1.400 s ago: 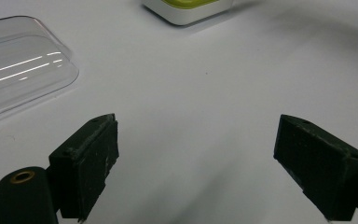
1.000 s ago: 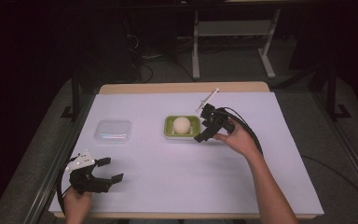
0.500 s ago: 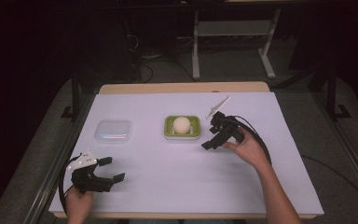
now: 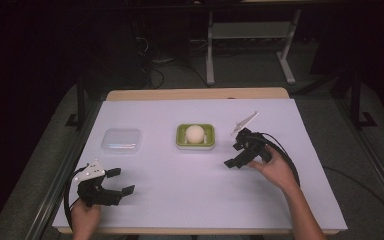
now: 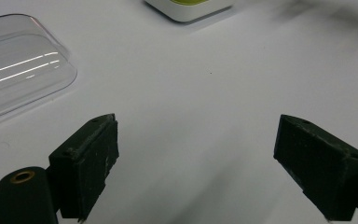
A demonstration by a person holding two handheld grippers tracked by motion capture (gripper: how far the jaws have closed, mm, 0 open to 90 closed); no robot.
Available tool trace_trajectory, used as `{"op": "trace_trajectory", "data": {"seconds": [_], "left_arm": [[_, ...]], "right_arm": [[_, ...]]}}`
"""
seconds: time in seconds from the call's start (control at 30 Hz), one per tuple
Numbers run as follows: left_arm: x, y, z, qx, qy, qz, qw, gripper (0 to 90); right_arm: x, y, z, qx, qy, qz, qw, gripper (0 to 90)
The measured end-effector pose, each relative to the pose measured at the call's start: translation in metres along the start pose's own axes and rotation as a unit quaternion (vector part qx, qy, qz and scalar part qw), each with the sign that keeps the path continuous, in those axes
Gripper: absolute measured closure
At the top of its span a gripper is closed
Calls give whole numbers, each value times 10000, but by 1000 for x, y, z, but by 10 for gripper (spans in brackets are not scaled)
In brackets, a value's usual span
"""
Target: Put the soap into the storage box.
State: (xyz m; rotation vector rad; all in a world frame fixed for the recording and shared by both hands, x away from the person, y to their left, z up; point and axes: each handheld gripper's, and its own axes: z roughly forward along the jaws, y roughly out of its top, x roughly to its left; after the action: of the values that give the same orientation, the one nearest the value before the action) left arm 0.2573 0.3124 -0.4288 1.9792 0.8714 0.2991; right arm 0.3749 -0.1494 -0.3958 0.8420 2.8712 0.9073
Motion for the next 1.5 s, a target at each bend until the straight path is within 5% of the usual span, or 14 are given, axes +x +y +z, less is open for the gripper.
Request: {"op": "trace_trajectory", "data": {"seconds": [1.5], "left_arm": [[-1,1,2,79,-9,7,10000,130]], "right_arm": [[13,-74,-21,-283,-76,459,9985,196]]}}
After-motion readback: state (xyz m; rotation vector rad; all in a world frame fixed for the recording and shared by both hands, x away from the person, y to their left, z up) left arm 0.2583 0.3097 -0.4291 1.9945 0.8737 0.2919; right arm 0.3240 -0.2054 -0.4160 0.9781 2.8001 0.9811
